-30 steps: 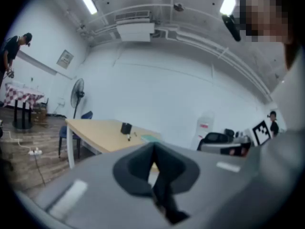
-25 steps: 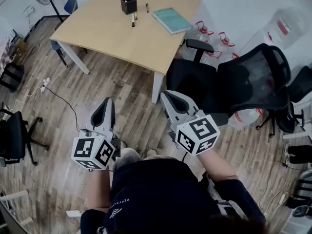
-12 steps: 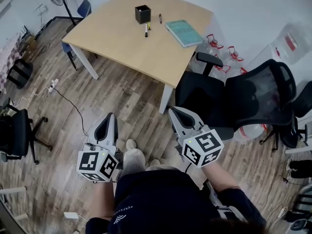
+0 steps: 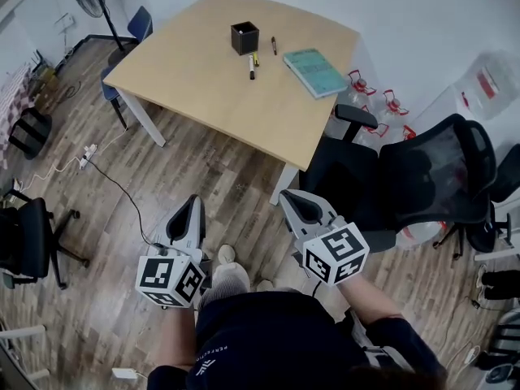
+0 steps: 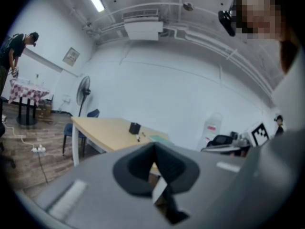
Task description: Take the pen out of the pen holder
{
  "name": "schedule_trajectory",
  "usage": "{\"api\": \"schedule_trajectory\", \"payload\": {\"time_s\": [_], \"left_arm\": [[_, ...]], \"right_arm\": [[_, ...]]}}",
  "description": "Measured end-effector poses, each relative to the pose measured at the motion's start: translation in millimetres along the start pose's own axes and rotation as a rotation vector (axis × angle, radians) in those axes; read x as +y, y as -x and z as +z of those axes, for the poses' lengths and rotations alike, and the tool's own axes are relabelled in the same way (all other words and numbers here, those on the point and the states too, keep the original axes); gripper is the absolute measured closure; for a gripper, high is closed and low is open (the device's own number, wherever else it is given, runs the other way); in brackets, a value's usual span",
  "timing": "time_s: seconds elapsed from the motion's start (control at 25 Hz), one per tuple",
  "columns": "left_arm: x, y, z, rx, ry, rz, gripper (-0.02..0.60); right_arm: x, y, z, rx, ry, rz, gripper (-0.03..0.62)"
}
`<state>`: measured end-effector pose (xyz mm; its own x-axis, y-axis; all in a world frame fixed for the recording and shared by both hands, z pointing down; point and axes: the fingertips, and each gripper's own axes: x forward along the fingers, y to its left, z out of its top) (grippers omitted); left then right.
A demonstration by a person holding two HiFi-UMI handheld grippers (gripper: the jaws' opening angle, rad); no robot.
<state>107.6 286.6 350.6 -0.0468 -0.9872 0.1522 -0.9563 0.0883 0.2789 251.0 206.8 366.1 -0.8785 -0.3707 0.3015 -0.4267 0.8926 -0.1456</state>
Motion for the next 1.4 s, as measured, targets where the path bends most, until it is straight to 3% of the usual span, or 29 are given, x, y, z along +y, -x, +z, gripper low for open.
{"api": "schedule_trajectory", "payload": {"time_s": [0.4,0.76,1.2,1.4], "left_arm": [[77.2,-44.7,30.5,0.03,-0.016,-0.036,0.577],[130.0,-73.8,36.1,0.103,-0.045,-0.105,0.577],[166.8,-135.6,46.7,0.112,-0.035,-0.102,0.577],[178.2,-180.5,59.7,0.121,-0.032,-0.112,0.577]], "right_arm": [[10.4,-101.2,32.1,0.011,0.002,0.015,0.594],[20.7,-168.8,49.6,0.024,0.015,0.007,0.594],[-28.5,-231.1,75.8,0.016,0.028,-0.057,0.594],[-53.3,-265.4,92.8,0.016,0.039,-0.005,0.594]]}}
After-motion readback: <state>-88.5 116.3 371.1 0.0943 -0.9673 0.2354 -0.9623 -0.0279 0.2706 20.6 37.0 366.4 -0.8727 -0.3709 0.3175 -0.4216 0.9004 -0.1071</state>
